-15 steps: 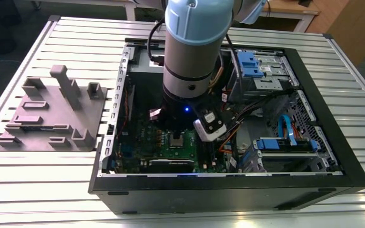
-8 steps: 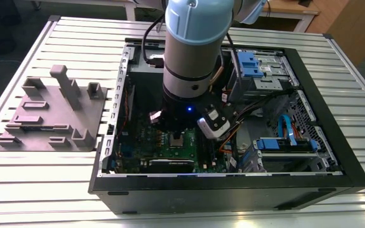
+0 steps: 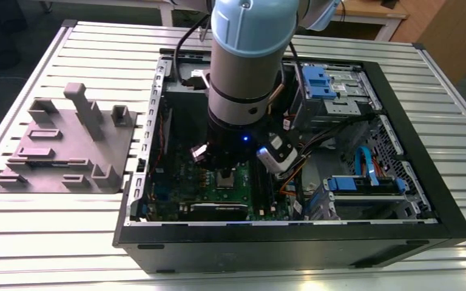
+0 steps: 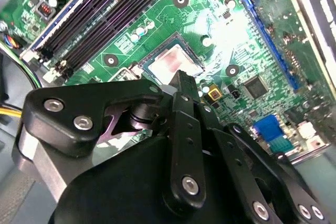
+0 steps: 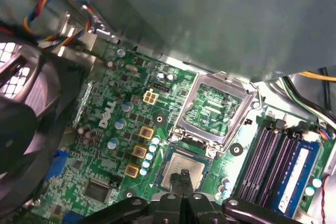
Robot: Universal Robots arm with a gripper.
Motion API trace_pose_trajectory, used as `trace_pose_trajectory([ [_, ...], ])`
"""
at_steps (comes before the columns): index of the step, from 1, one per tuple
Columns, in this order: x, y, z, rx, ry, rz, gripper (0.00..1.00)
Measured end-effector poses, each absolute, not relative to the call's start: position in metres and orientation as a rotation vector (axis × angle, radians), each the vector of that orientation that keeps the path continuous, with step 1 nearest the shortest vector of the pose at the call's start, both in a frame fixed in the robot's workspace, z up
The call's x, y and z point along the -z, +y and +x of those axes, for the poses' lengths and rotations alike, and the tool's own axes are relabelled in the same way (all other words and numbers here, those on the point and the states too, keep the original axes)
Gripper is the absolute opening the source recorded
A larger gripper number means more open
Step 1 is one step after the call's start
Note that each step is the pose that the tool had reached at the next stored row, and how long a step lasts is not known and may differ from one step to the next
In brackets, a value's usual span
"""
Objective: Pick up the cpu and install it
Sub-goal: 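Close the cpu cover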
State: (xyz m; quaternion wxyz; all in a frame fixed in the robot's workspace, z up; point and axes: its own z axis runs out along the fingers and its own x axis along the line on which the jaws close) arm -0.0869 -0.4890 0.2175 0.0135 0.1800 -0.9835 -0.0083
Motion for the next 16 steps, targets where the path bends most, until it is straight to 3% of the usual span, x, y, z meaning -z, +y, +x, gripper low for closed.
trace_pose_trajectory([
  [16,-0.241,-0.489,-0.087,0.025,-3.064,0.573,0.10],
])
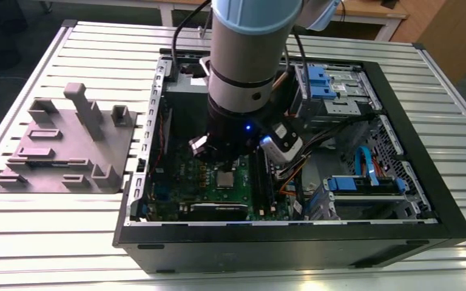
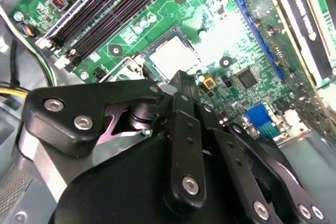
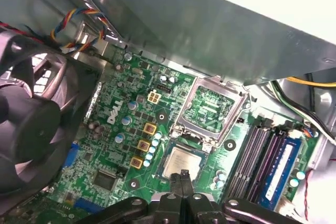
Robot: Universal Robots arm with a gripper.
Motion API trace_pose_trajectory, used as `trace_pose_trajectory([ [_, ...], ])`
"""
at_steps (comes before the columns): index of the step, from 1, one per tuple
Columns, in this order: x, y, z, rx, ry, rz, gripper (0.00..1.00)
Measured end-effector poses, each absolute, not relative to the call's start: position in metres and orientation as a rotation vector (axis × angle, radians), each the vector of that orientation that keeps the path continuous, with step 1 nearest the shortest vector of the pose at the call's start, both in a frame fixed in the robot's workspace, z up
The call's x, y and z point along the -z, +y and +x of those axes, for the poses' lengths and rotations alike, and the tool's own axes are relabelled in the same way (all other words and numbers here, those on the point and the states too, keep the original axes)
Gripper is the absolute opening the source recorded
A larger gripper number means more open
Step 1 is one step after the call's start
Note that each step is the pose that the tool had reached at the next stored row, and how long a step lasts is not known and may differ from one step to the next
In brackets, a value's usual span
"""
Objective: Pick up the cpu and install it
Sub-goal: 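Close the cpu cover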
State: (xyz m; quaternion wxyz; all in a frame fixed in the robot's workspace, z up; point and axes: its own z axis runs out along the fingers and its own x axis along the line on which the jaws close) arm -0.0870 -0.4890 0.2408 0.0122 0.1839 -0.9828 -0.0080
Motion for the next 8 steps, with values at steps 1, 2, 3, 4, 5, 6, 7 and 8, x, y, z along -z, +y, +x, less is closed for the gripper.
trace_pose_trajectory([
  [1,-0.2409,-0.4890,-0.0870,0.024,-3.066,0.577,0.10],
  [2,-0.2408,-0.4890,-0.0870,0.024,-3.067,0.589,0.10],
  [3,-0.2408,-0.4890,-0.0870,0.023,-3.064,0.610,0.10],
  [4,-0.2409,-0.4890,-0.0869,0.022,-3.060,0.636,0.10],
  [5,-0.2410,-0.4891,-0.0870,0.021,-3.055,0.662,0.10],
  [6,-0.2410,-0.4891,-0.0870,0.021,-3.051,0.687,0.10],
  [7,-0.2410,-0.4891,-0.0870,0.020,-3.046,0.713,0.10],
  [8,-0.2410,-0.4891,-0.0870,0.020,-3.040,0.738,0.10],
])
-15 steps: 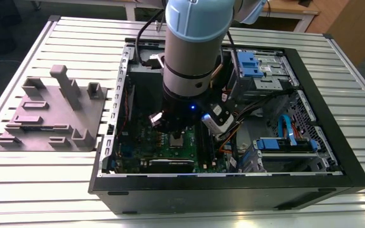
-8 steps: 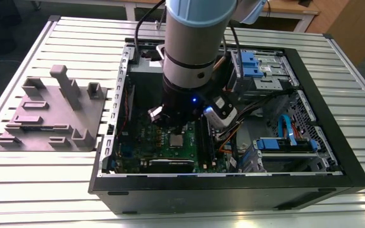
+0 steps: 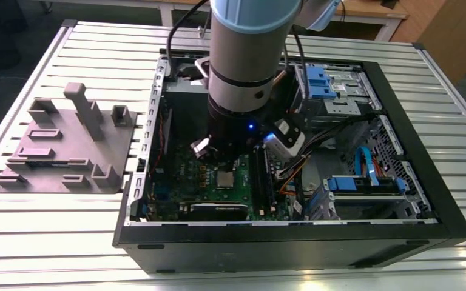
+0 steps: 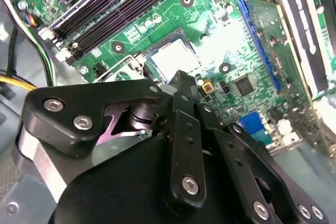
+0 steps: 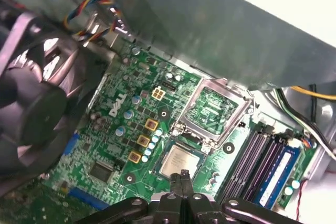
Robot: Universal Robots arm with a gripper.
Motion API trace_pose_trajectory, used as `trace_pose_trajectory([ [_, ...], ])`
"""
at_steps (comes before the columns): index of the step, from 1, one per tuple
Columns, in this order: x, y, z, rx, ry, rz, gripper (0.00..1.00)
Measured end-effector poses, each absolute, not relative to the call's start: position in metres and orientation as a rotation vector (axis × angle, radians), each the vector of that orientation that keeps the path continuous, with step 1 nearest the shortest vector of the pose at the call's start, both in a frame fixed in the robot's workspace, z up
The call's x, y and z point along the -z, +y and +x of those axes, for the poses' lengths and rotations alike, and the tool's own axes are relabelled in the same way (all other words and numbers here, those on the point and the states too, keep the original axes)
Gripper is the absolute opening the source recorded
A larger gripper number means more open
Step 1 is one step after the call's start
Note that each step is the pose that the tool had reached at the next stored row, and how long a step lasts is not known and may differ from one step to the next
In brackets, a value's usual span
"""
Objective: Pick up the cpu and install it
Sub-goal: 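Close the cpu cover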
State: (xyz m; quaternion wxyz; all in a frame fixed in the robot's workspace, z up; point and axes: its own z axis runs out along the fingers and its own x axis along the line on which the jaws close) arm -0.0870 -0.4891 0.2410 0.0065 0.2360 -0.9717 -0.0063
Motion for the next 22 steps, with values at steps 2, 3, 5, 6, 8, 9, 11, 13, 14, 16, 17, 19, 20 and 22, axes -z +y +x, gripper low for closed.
trace_pose_trajectory([
  [2,-0.241,-0.489,-0.087,0.019,-3.029,0.792,0.10],
  [3,-0.241,-0.489,-0.087,0.018,-3.023,0.817,0.10],
  [5,-0.241,-0.489,-0.086,0.018,-3.019,0.842,0.10],
  [6,-0.241,-0.489,-0.086,0.022,-3.018,0.848,0.10],
  [8,-0.241,-0.489,-0.083,0.054,-3.021,0.857,0.10],
  [9,-0.241,-0.489,-0.081,0.082,-3.025,0.859,0.10],
  [11,-0.241,-0.489,-0.078,0.136,-3.032,0.864,0.10],
  [13,-0.241,-0.489,-0.075,0.192,-3.038,0.870,0.10],
  [14,-0.241,-0.489,-0.073,0.222,-3.040,0.872,0.10],
  [16,-0.241,-0.489,-0.069,0.277,-3.045,0.877,0.10],
  [17,-0.241,-0.489,-0.068,0.290,-3.044,0.882,0.10],
  [19,-0.239,-0.489,-0.068,0.292,-3.031,0.919,0.10],
  [20,-0.239,-0.489,-0.068,0.293,-3.021,0.945,0.10],
  [22,-0.237,-0.489,-0.068,0.293,-2.999,1.001,0.10],
])
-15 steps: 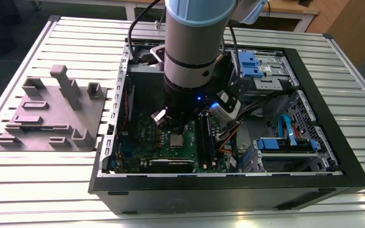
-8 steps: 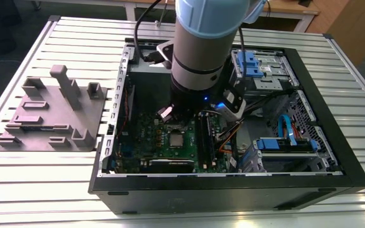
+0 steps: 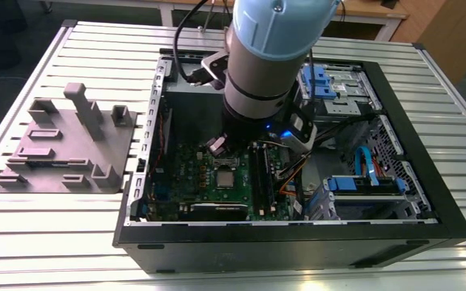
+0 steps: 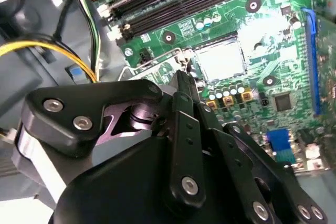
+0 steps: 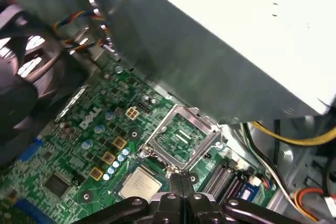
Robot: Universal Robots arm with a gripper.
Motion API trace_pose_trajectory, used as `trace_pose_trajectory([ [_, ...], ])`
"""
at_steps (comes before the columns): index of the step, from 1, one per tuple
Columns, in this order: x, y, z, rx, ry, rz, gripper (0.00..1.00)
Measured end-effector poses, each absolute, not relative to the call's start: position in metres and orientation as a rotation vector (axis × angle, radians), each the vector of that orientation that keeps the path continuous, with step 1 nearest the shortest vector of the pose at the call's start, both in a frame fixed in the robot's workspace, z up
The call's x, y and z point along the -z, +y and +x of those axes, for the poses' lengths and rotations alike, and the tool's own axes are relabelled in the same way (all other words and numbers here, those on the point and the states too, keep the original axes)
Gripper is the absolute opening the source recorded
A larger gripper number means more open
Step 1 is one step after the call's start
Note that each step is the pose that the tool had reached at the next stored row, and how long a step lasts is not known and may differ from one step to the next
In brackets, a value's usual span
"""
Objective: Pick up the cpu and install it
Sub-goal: 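Close the cpu cover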
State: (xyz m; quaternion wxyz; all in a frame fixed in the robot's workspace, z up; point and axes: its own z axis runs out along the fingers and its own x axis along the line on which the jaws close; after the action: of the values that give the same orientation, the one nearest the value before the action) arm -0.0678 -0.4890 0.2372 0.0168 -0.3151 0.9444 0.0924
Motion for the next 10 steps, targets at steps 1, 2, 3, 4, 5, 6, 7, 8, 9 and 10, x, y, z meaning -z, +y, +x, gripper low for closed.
trace_pose_trajectory([
  [1,-0.237,-0.489,-0.068,-0.288,2.928,-1.006,0.10],
  [2,-0.236,-0.489,-0.068,-0.288,2.920,-1.033,0.10],
  [3,-0.236,-0.489,-0.068,-0.289,2.913,-1.060,0.10],
  [4,-0.235,-0.489,-0.068,-0.289,2.906,-1.081,0.10],
  [5,-0.235,-0.489,-0.067,-0.289,2.905,-1.085,0.10],
  [6,-0.235,-0.488,-0.066,-0.289,2.905,-1.085,0.10],
  [7,-0.235,-0.486,-0.064,-0.289,2.905,-1.085,0.10],
  [8,-0.235,-0.484,-0.062,-0.289,2.905,-1.085,0.10],
  [9,-0.235,-0.482,-0.060,-0.289,2.905,-1.085,0.10],
  [10,-0.235,-0.480,-0.057,-0.289,2.905,-1.085,0.10],
])
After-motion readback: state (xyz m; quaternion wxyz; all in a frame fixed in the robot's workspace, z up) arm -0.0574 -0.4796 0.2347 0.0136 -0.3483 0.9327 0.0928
